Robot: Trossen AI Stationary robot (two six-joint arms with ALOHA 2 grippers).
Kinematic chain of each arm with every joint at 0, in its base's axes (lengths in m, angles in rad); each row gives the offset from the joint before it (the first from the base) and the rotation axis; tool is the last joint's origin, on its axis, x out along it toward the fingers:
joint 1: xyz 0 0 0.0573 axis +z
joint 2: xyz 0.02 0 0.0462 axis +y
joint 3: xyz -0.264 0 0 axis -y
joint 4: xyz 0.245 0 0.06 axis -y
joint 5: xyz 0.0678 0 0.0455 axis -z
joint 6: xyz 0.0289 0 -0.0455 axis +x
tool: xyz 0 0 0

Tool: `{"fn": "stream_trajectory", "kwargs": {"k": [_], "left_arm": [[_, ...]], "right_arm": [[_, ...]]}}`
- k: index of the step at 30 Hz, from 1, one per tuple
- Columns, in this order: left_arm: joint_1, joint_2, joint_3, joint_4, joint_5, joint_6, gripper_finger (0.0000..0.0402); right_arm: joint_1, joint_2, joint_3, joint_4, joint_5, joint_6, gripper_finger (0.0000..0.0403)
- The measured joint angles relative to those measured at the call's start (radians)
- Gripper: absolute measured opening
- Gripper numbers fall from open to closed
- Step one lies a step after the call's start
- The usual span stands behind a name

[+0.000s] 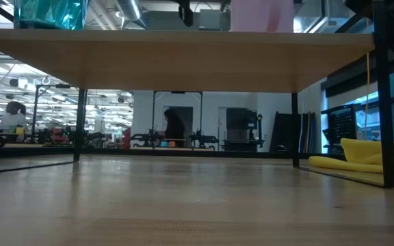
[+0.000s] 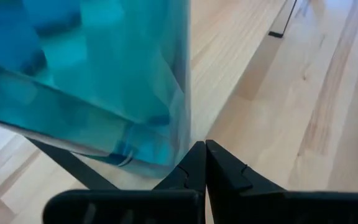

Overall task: Stack small to large cups/mugs on shelf
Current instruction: Put the blue cup on the shelf

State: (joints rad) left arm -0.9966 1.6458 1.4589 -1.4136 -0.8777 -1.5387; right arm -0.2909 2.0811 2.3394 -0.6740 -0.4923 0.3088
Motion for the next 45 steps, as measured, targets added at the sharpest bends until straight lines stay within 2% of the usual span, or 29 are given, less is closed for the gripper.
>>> {"fn": "stream_trajectory", "kwargs": {"k": [5, 12, 22, 45], "left_arm": [[0.008, 0.000, -0.033, -0.002, -0.004, -0.004, 0.0001], [0.037, 0.000, -0.076, 0.005, -0.072, -0.007, 0.0001], [0.071, 0.000, -0.111, 0.008, -0.078, -0.004, 0.0001], [0.159, 0.000, -0.115, 0.026, -0.111, 0.056, 0.0001]], "right_arm": [[0.000, 0.000, 0.000, -0.005, 0.000, -0.001, 0.0010], [0.000, 0.000, 0.000, -0.016, 0.000, 0.000, 0.0010], [0.000, 0.000, 0.000, -0.046, 0.002, 0.001, 0.0010], [0.028, -0.001, 0.000, -0.058, 0.026, 0.000, 0.0010]]}}
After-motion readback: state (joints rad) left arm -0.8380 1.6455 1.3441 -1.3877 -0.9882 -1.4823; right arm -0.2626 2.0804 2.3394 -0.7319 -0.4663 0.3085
